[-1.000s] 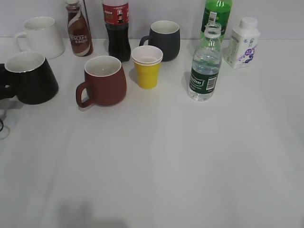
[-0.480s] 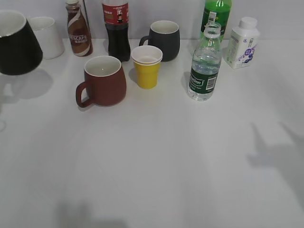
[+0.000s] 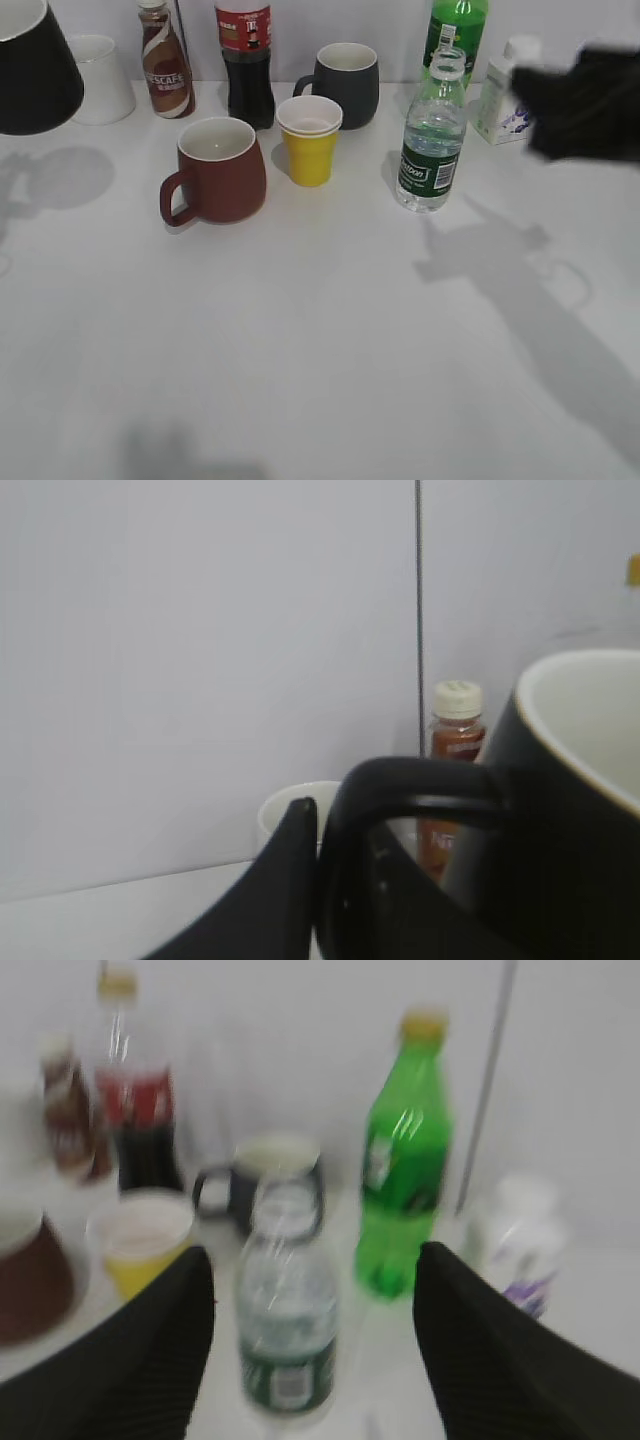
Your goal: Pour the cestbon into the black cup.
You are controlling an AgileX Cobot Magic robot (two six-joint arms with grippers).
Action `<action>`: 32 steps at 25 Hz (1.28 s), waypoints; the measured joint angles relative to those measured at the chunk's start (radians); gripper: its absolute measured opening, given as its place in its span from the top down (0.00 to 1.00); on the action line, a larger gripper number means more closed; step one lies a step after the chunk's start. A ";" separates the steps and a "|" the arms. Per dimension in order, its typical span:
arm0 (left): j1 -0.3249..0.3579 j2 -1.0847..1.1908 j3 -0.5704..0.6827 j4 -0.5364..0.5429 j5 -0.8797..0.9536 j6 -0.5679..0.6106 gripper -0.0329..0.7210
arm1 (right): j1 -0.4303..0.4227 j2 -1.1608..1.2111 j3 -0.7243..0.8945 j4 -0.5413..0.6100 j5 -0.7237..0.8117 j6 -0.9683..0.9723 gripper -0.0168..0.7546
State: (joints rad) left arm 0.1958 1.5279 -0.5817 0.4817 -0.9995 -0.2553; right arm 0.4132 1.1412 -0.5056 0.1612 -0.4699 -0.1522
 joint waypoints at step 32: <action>-0.131 -0.060 0.006 0.247 0.121 -0.155 0.89 | 0.018 0.874 -0.338 -0.057 -0.347 0.185 0.39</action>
State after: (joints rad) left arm 0.0651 1.4682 -0.5755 0.7288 -0.8780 -0.4101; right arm 0.4314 2.0153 -0.8439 0.1047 -0.8166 0.0328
